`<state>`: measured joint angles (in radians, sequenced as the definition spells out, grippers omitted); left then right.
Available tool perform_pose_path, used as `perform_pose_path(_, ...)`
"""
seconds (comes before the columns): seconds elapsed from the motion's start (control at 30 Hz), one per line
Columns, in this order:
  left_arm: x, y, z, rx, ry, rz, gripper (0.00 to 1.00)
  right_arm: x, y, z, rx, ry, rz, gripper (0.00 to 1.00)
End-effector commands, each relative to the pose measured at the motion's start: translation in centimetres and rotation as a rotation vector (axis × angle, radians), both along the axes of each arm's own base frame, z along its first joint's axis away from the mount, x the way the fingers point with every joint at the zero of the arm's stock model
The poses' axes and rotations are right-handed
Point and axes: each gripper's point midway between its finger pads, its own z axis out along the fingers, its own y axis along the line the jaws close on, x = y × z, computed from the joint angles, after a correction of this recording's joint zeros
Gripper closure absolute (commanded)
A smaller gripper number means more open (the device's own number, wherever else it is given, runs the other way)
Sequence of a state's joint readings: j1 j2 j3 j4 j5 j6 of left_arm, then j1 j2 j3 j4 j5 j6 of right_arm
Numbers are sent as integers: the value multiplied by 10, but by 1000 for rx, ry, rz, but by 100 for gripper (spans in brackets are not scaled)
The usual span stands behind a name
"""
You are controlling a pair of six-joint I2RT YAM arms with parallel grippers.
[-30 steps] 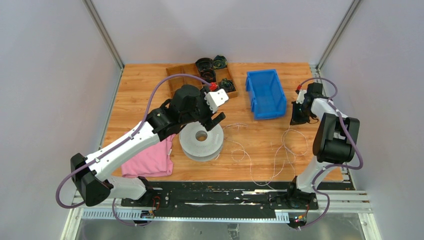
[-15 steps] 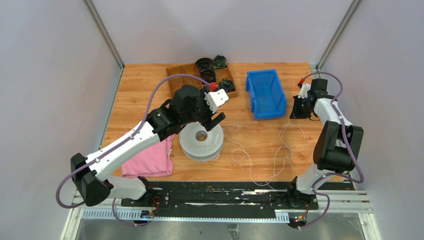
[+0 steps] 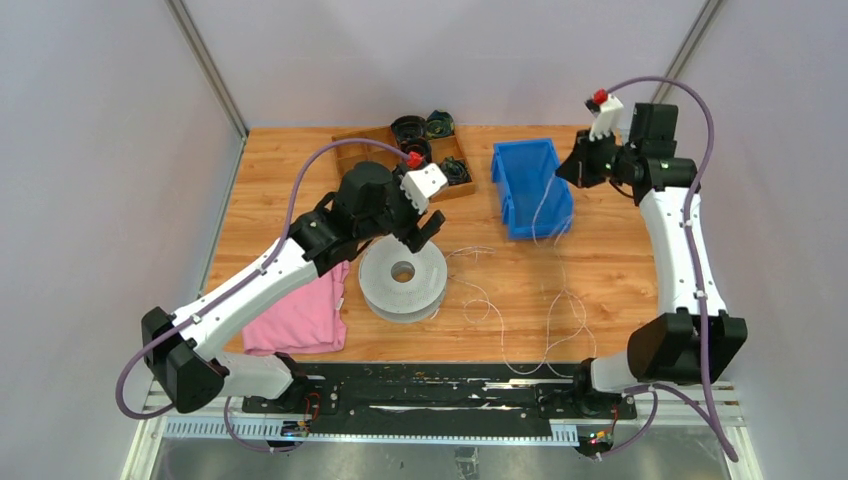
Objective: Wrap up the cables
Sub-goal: Adjust the cable at the center of the board.
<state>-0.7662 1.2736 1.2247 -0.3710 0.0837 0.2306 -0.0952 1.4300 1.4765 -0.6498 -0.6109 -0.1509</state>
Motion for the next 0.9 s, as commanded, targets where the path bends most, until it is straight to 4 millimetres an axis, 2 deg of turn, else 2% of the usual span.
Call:
perform_pose_path(0.0,8,-15,25,-94,0,-51,19,-35,78,60,66,-95,313,99)
perform_pose_path(0.1,8,-33,36,-153,43,-109,19,-53,114,84,123,-128,451,99)
perform_pose_path(0.23,3,-66,54,-312,131,-204,18,-73,147,91,184,-127,577,99)
perform_pose_path(0.4,9,-83,67,-453,205,-185,18,-88,164,89,246,-114,640,99)
perform_pose_path(0.53,6,-98,65,-513,296,-221,22,-101,170,91,286,-128,677,99)
perform_pose_path(0.67,2,-111,55,-556,394,-257,37,-105,171,89,297,-134,680,99)
perform_pose_path(0.77,5,-117,43,-574,446,-245,54,-105,172,85,303,-120,684,99)
perform_pose_path(0.87,7,-120,37,-571,464,-245,83,-102,172,82,303,-108,672,99)
